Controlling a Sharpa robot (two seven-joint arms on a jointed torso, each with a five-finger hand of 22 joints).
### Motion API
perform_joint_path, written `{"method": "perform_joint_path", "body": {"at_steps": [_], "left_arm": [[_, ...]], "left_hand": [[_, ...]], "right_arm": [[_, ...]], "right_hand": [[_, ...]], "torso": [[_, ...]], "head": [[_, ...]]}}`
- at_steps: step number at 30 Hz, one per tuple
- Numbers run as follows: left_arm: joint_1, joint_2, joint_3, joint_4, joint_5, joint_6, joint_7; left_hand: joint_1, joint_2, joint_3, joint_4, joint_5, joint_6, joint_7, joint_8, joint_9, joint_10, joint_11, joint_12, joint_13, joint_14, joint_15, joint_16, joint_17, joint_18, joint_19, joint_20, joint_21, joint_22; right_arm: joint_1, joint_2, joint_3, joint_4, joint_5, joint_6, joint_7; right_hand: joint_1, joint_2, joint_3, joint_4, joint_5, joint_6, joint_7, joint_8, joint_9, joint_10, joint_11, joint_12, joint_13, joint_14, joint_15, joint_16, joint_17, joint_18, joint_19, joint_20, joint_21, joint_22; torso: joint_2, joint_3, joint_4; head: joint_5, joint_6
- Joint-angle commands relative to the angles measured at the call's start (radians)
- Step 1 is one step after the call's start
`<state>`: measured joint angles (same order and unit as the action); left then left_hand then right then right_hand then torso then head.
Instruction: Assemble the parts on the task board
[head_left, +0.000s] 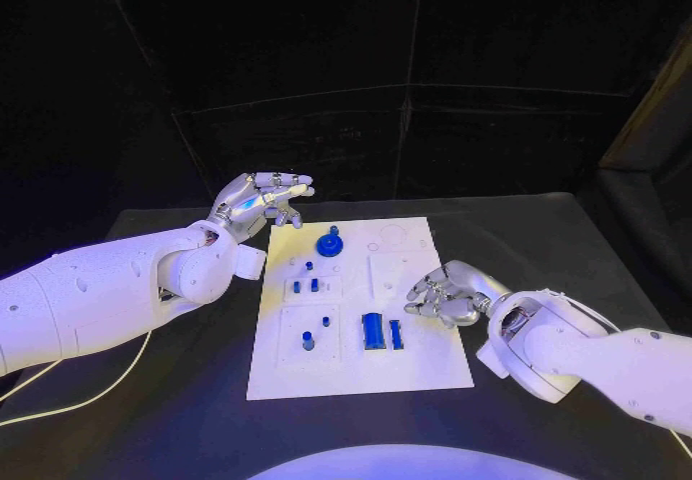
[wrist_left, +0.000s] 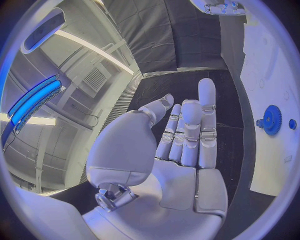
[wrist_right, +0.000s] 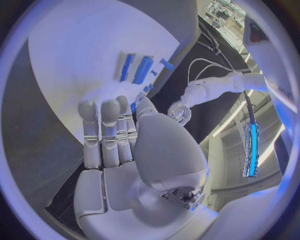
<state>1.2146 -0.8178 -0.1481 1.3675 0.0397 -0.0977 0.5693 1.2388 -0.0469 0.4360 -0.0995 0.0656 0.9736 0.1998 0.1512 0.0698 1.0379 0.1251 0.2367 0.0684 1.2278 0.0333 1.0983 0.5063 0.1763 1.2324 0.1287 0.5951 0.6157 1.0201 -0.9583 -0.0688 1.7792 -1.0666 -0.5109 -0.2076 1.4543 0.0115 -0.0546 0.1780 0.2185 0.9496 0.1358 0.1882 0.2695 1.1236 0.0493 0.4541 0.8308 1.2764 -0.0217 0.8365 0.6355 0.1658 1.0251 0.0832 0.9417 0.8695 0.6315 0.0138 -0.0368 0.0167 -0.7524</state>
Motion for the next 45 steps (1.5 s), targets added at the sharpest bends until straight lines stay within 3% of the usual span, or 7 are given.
{"method": "perform_joint_path", "body": {"at_steps": [1,19,20,30,32,33,45], "left_arm": [[0.001,0.009,0.001,-0.014,0.003,-0.01,0.023],[-0.022,0.148,0.001,-0.255,0.06,-0.09,0.055],[-0.021,0.141,0.0,-0.244,0.024,-0.063,0.02],[-0.049,0.121,0.029,-0.156,0.011,-0.184,0.006],[-0.064,0.111,0.044,-0.112,0.005,-0.244,-0.001],[-0.071,0.106,0.051,-0.09,0.002,-0.273,-0.004],[-0.149,0.049,0.132,0.152,-0.033,-0.604,-0.041]], "left_hand": [[-0.031,-0.011,-0.041,0.015,-0.005,0.008,-0.011,0.013,0.001,0.003,-0.008,0.011,0.001,-0.06,0.0,-0.071,-0.069,0.005,-0.045,0.004,-0.039,-0.022],[0.006,0.042,-0.179,0.029,-0.011,0.01,0.008,-0.064,-0.004,0.002,0.042,-0.132,-0.006,-0.257,0.109,-0.833,-0.413,0.01,-0.41,0.132,-0.474,-0.354],[-0.368,0.047,-0.254,0.099,-0.066,-0.288,-0.058,-0.151,-0.07,-0.313,-0.011,-0.161,-0.068,-0.552,0.065,-0.906,-0.506,-0.053,-0.661,0.052,-0.506,-0.429],[-0.641,0.047,-0.311,0.099,-0.066,-0.502,-0.1,-0.151,-0.07,-0.54,-0.045,-0.237,-0.068,-0.762,-0.033,-0.97,-0.506,-0.079,-0.838,-0.003,-0.595,-0.49],[-0.687,0.047,-0.321,0.099,-0.066,-0.538,-0.108,-0.151,-0.07,-0.578,-0.051,-0.237,-0.068,-0.798,-0.033,-0.98,-0.506,-0.079,-0.868,-0.013,-0.595,-0.499],[-0.718,0.047,-0.327,0.099,-0.066,-0.563,-0.113,-0.151,-0.07,-0.603,-0.125,-0.237,-0.068,-0.822,-0.033,-0.986,-0.506,-0.09,-0.889,-0.019,-0.595,-0.506],[-0.921,0.047,-0.436,0.099,-0.066,-0.722,-0.2,-0.151,-0.07,-0.773,-0.125,-0.237,-0.068,-0.98,-0.033,-1.098,-0.506,-0.176,-1.023,-0.129,-0.595,-0.616]], "right_arm": [[0.026,0.019,0.003,-0.077,0.493,-0.009,0.4],[0.088,0.274,0.007,-0.597,0.866,0.223,0.709],[0.086,0.264,0.005,-0.578,0.792,0.149,0.63],[0.069,0.239,0.024,-0.47,0.873,0.029,0.659],[0.063,0.229,0.031,-0.427,0.904,-0.018,0.67],[0.057,0.22,0.038,-0.389,0.933,-0.06,0.68],[0.03,0.179,0.068,-0.212,1.065,-0.256,0.727]], "right_hand": [[0.046,0.005,0.02,0.007,-0.019,-0.002,0.03,-0.024,-0.016,-0.08,0.055,-0.203,-0.191,-0.137,0.043,-0.253,-0.147,0.002,-0.126,0.042,-0.212,-0.151],[0.009,0.052,-0.045,-0.14,-0.032,0.012,0.063,-0.125,-0.179,-0.05,0.105,-0.388,-0.748,-0.165,0.147,-0.765,-0.565,0.018,-0.064,0.148,-0.743,-0.588],[-0.43,-0.012,0.055,-0.178,-0.086,-0.28,0.004,-0.188,-0.269,-0.376,0.058,-0.454,-0.831,-0.504,0.11,-0.837,-0.636,-0.046,-0.358,0.08,-0.799,-0.668],[-0.74,-0.012,0.055,-0.178,-0.127,-0.48,-0.038,-0.188,-0.269,-0.598,0.026,-0.454,-0.831,-0.732,0.022,-0.837,-0.636,-0.063,-0.554,0.03,-0.845,-0.733],[-0.794,-0.012,0.055,-0.178,-0.134,-0.516,-0.046,-0.188,-0.269,-0.638,-0.049,-0.454,-0.831,-0.773,0.022,-0.837,-0.636,-0.074,-0.59,0.021,-0.853,-0.743],[-0.833,-0.012,0.055,-0.178,-0.139,-0.541,-0.051,-0.188,-0.269,-0.667,-0.049,-0.454,-0.831,-0.803,0.022,-0.837,-0.636,-0.074,-0.616,0.015,-0.858,-0.751],[-1.073,-0.012,0.055,-0.178,-0.219,-0.699,-0.136,-0.188,-0.269,-0.844,-0.049,-0.454,-0.831,-0.986,0.022,-0.837,-0.636,-0.096,-0.773,-0.083,-0.942,-0.797]], "torso": [[-0.027,-0.0077,-0.0029],[-0.073,-0.003,-0.0042],[-0.069,-0.0053,-0.0046],[-0.087,-0.0134,0.035],[-0.087,-0.0138,0.0368],[-0.087,-0.0138,0.0368],[-0.087,-0.0138,0.0368]], "head": [[-0.005,0.024],[-0.008,0.168],[-0.004,0.157],[-0.016,0.153],[-0.017,0.152],[-0.017,0.152],[-0.017,0.152]]}}
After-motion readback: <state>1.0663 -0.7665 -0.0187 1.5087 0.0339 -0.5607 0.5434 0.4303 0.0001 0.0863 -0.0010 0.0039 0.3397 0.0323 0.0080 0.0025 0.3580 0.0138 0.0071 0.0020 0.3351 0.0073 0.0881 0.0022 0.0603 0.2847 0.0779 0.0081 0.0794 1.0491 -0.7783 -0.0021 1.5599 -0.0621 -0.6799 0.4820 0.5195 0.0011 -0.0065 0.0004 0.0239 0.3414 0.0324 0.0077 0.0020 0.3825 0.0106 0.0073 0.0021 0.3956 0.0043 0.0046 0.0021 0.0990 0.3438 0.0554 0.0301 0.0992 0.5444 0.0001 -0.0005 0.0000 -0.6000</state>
